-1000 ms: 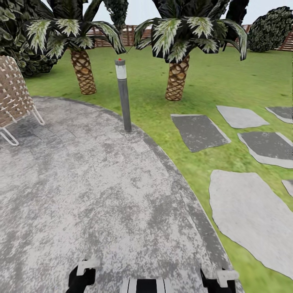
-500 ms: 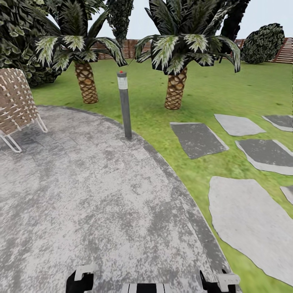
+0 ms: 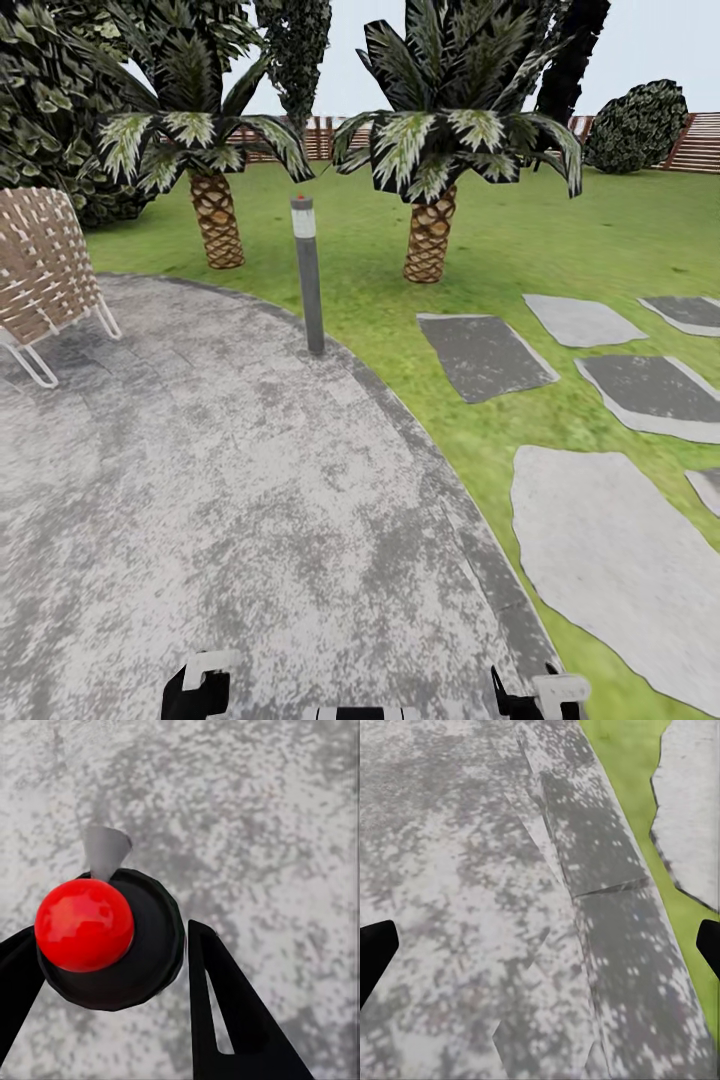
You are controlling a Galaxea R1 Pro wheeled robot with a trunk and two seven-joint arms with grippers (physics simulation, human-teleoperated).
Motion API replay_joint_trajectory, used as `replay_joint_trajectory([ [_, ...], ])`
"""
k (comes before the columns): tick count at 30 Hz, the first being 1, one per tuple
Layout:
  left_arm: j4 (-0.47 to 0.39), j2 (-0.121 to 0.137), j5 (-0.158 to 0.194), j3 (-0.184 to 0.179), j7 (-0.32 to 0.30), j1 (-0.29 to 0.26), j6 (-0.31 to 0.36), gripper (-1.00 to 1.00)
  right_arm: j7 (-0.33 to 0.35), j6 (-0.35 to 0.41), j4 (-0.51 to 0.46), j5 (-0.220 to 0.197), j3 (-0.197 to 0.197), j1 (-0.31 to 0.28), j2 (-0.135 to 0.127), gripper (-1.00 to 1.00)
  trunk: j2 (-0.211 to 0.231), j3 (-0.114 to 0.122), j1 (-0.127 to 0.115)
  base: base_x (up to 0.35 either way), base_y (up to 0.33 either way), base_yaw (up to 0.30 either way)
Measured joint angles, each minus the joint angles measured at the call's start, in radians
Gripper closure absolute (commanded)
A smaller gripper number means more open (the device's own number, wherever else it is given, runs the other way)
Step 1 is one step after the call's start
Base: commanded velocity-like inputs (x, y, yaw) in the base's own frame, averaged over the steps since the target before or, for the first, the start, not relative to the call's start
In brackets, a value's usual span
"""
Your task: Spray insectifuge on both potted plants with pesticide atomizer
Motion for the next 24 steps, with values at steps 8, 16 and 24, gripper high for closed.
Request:
replay_joint_trajectory([
  [8, 0.0, 0.0, 0.0, 0.0, 0.0, 0.0, 0.0, 1.0, 0.0, 0.0, 0.0, 0.0, 0.001, 0.0, 0.0, -1.0, 0.056, 0.025, -0.031, 0.0, 0.0, 0.0],
  [16, 0.001, 0.0, 0.0, 0.0, 0.001, 0.0, 0.0, 1.0, 0.0, 0.0, 0.0, 0.0, 0.001, 0.0, 0.0, -1.0, 0.112, 0.05, -0.061, 0.0, 0.0, 0.0],
  [24, 0.002, 0.0, 0.0, 0.0, 0.0, 0.0, 0.0, 1.0, 0.0, 0.0, 0.001, 0.0, 0.001, 0.0, 0.0, -1.0, 0.168, 0.075, -0.092, 0.0, 0.0, 0.0],
])
